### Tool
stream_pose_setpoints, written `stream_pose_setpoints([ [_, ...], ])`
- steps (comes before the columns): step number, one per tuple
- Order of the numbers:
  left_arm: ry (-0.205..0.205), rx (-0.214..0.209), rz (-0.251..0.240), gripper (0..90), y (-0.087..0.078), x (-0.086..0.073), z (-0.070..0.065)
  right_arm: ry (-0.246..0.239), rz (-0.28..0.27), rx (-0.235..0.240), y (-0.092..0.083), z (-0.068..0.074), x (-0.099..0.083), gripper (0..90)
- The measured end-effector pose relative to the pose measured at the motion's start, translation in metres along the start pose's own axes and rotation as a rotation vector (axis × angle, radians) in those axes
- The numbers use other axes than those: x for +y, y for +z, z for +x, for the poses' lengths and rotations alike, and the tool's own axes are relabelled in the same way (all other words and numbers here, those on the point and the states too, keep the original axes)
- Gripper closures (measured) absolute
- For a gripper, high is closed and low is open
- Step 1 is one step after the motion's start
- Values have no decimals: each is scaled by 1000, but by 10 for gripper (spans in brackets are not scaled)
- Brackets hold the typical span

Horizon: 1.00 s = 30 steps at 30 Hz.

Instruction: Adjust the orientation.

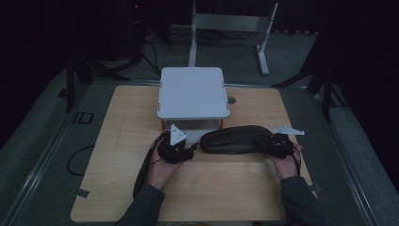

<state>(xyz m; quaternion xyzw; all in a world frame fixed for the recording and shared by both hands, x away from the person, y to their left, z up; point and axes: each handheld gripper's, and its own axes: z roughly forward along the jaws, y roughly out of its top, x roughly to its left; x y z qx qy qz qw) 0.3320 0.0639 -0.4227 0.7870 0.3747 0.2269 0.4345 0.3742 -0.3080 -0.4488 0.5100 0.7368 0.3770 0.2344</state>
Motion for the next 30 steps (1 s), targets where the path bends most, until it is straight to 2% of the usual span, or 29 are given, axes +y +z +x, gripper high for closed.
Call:
stream_pose_setpoints([
  [2, 12, -10, 9, 403, 7, 3, -5, 0, -2, -2, -1, 0, -2, 330],
  [4, 3, -42, 8, 394, 13, 6, -7, 4, -5, 1, -4, -1, -6, 329],
  [8, -4, -58, 23, 358, 27, 10, -12, 12, -9, 11, -7, -3, -13, 330],
  [13, -18, -85, 43, 312, 41, 12, -15, -5, 12, 16, -11, -6, -22, 339],
  [15, -38, -116, 41, 300, 46, 12, -16, 0, 13, 26, -12, -7, -25, 341],
  [20, -29, -170, 59, 295, 53, 10, -22, 3, 15, 31, -14, -8, -30, 341],
  [21, -28, -195, 63, 299, 54, 10, -23, 5, 16, 33, -15, -8, -31, 341],
  [22, -28, -195, 63, 330, 54, 10, -23, 5, 16, 33, -15, -8, -31, 341],
  [23, -7, -212, 68, 330, 52, 10, -28, 6, 19, 35, -15, -8, -32, 341],
  [24, -1, -222, 70, 407, 51, 10, -29, 5, 18, 37, -16, -8, -34, 341],
  [25, 8, -238, 75, 440, 51, 9, -31, 4, 17, 35, -17, -8, -34, 341],
  [27, 33, -242, 92, 445, 52, 7, -36, 3, 19, 35, -17, -8, -34, 346],
  [30, 38, -249, 93, 447, 51, 3, -37, 6, 19, 40, -17, -8, -35, 360],
])
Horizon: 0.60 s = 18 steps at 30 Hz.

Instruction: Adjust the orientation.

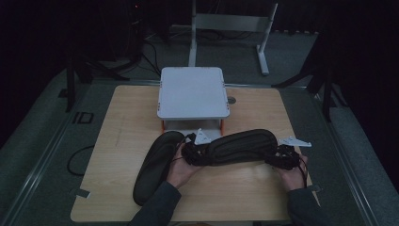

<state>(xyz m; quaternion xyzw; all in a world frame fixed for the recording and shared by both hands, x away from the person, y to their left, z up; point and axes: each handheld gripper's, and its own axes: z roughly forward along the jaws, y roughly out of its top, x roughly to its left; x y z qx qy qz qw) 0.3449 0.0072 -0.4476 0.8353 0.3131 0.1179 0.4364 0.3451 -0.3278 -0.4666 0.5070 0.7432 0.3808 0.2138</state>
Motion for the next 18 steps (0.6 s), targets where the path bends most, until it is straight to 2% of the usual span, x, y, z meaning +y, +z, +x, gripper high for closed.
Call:
stream_pose_setpoints([
  [2, 2, -9, -10, 460, -2, -2, -2, -3, -3, 1, 0, 0, -1, 364],
  [4, 17, -16, -16, 526, -5, -4, -5, 2, 1, -1, 0, 0, -1, 378],
  [5, 30, -17, -13, 586, -6, -4, -6, 8, 8, 0, 0, -2, -2, 377],
  [7, 95, 25, 7, 590, -6, -6, -16, 8, 21, 6, 3, -1, -4, 377],
  [9, 135, 56, 8, 594, -8, -8, -25, 11, 24, 8, 5, -1, -5, 377],
  [12, 142, 46, -8, 598, -13, -10, -34, 13, 21, 5, 5, -2, -5, 377],
  [14, 176, 42, -18, 599, -18, -11, -41, 1, 25, 1, 6, -1, -3, 378],
  [16, 186, 39, -17, 610, -19, -11, -43, 0, 25, -1, 6, 0, -2, 379],
  [18, 208, 7, -19, 608, -25, -11, -49, 6, 14, 9, 9, 2, 1, 379],
])
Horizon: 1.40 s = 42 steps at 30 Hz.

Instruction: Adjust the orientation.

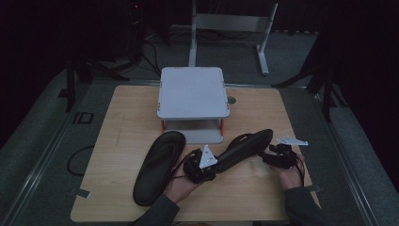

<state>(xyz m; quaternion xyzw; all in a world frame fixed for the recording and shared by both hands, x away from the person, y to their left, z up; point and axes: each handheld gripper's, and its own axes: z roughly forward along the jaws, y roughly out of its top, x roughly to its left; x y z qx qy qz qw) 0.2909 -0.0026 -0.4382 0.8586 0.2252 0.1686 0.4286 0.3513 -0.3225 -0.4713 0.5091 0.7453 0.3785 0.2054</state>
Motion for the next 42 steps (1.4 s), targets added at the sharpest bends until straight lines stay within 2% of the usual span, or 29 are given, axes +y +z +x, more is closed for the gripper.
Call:
stream_pose_setpoints([
  [2, -3, -32, -4, 594, 0, 0, -1, 18, -15, 25, 0, 3, 2, 378],
  [4, 0, -36, 0, 590, 1, 1, -2, 18, -15, 25, 0, 3, 2, 378],
  [5, 9, -51, 13, 570, 5, 0, -5, 16, -38, 18, -6, 6, 5, 378],
  [6, 21, -33, 13, 557, 8, -1, -8, 13, -46, 14, -8, 6, 6, 378],
  [11, 9, -45, 12, 536, 14, -2, -11, 6, -65, 11, -16, 7, 11, 378],
  [13, 13, -48, 3, 529, 15, -1, -14, -7, -89, 7, -23, 9, 17, 378],
  [20, 24, -71, -7, 514, 18, 4, -21, -26, -110, 14, -32, 20, 26, 374],
  [23, 25, -94, -14, 512, 19, 6, -24, -43, -128, 20, -36, 26, 28, 374],
  [26, 49, -77, -13, 493, 19, 6, -28, -45, -127, 37, -39, 28, 30, 374],
  [28, 32, -67, -21, 493, 19, 6, -25, -42, -131, 37, -40, 28, 29, 374],
  [29, 6, -94, -27, 493, 18, 7, -22, -38, -134, 35, -41, 28, 29, 374],
  [30, -1, -101, -30, 493, 17, 7, -21, -33, -143, 32, -42, 28, 28, 374],
  [35, 12, -117, -34, 489, 18, 8, -25, -31, -170, 25, -49, 29, 29, 374],
  [42, 10, -126, -35, 484, 21, 8, -27, -23, -166, 24, -51, 30, 27, 373],
])
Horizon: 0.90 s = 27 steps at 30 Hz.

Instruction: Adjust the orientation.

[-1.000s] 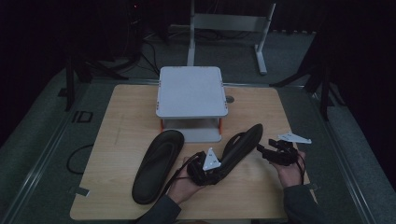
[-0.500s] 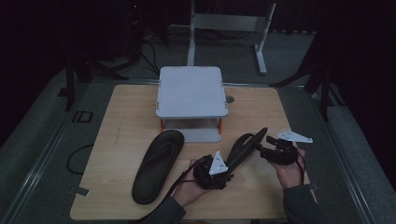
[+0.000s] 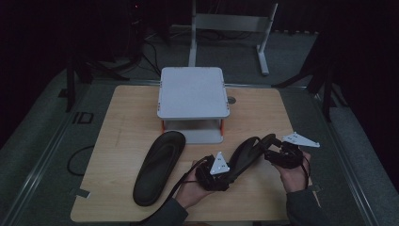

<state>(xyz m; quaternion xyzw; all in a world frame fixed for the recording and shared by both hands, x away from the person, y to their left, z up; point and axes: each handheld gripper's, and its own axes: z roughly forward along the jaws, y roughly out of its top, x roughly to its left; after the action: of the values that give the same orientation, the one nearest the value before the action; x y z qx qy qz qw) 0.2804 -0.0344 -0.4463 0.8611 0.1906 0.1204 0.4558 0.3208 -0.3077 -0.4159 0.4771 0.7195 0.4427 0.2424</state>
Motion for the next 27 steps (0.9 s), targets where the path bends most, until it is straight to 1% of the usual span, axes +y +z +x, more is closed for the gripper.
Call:
stream_pose_setpoints([
  [5, -11, -5, -21, 483, -4, 1, 2, -7, 9, -4, -3, 0, -2, 374],
  [7, -11, -6, -39, 480, -6, 2, 3, -1, 9, 3, -2, -1, -2, 374],
  [10, -15, 9, -51, 476, -10, 3, 5, -7, 14, 5, -2, -1, -1, 374],
  [14, -34, 34, -42, 476, -8, 4, 11, -6, 12, 1, -2, 0, -1, 374],
  [18, -36, 57, -25, 477, 0, 6, 16, -6, 15, -3, -2, -1, -2, 374],
  [24, -45, 63, -12, 480, 11, 8, 18, -1, 22, -11, -3, -5, -4, 374],
  [27, -56, 69, 9, 480, 16, 8, 19, 6, 28, -20, -4, -8, -7, 373],
])
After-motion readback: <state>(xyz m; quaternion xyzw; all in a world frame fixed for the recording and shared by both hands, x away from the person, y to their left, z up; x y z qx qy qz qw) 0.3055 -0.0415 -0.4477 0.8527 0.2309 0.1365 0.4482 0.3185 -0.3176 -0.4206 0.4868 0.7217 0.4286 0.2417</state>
